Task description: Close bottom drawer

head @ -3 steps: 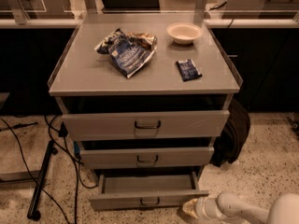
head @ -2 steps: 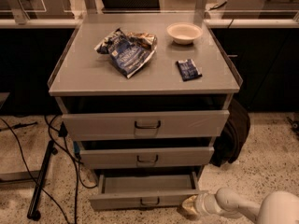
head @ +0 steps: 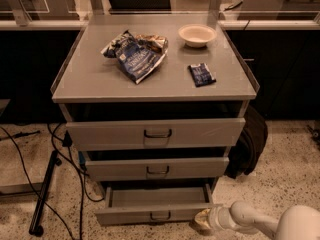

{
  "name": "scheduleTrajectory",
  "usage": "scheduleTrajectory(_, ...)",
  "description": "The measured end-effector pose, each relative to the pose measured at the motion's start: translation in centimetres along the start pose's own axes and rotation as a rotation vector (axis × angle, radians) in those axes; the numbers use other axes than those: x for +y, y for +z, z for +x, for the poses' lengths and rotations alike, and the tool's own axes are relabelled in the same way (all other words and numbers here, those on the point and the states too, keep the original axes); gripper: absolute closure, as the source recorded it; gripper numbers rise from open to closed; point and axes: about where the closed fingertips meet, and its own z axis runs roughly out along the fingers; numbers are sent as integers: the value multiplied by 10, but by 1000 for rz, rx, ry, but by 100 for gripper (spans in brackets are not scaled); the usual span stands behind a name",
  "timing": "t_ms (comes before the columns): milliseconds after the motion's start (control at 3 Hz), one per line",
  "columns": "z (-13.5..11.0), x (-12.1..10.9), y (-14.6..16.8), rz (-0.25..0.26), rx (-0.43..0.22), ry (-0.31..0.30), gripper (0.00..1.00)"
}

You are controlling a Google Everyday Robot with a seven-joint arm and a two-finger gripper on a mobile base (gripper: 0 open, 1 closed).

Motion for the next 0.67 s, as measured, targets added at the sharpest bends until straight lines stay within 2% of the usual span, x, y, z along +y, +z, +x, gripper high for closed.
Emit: scheduleTrajectory(667,-5,-17,1,52,-6,-47,100)
